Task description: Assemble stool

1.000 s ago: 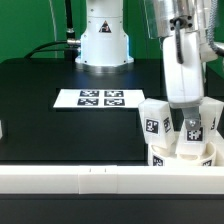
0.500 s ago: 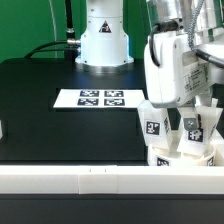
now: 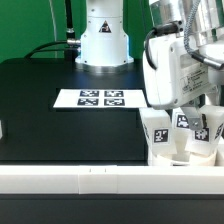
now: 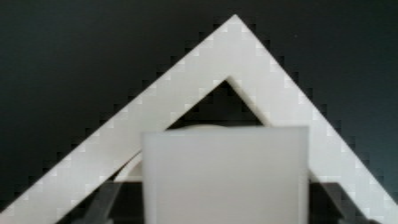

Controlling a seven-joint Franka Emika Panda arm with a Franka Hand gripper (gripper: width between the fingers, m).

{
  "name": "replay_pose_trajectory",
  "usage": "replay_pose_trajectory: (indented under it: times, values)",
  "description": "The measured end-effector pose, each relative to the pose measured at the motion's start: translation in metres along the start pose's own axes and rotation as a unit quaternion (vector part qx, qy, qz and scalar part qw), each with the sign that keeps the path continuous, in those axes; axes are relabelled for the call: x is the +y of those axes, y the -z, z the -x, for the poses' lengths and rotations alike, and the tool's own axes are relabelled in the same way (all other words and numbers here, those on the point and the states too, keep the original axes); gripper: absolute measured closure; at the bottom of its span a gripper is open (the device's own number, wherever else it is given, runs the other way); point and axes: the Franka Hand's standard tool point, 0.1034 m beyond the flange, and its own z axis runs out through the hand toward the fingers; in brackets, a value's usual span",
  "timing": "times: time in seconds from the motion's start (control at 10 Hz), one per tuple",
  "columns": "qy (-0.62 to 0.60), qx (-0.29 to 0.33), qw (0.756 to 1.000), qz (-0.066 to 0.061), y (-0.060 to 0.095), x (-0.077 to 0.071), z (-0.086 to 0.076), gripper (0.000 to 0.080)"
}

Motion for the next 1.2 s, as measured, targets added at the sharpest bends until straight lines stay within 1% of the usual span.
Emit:
replay_pose_trajectory:
  times: [0.2, 0.3, 0.4, 0.5, 0.6, 0.8, 1.1, 1.2]
  values:
    - [0.004, -0.004, 1.0, 0.002, -0.001, 0.002, 0.002, 0.0458]
    - [0.018, -0.004, 1.0, 0.002, 0.0, 0.002, 0.001, 0.0266]
    - [0.044, -0.006, 0.999, 0.002, 0.003, -0.002, 0.0, 0.0266]
    - [0.059, -0.008, 0.998, 0.001, 0.006, -0.004, 0.001, 0.017]
    - [0.069, -0.01, 0.998, 0.0, 0.009, -0.005, 0.003, 0.0156]
    - [0.082, -0.018, 0.996, -0.007, 0.02, -0.01, 0.01, 0.0151]
    - [0.1, -0.016, 0.995, -0.006, 0.017, -0.008, 0.008, 0.0151]
    - [0.145, -0.013, 0.989, -0.005, 0.017, -0.009, 0.007, 0.0151]
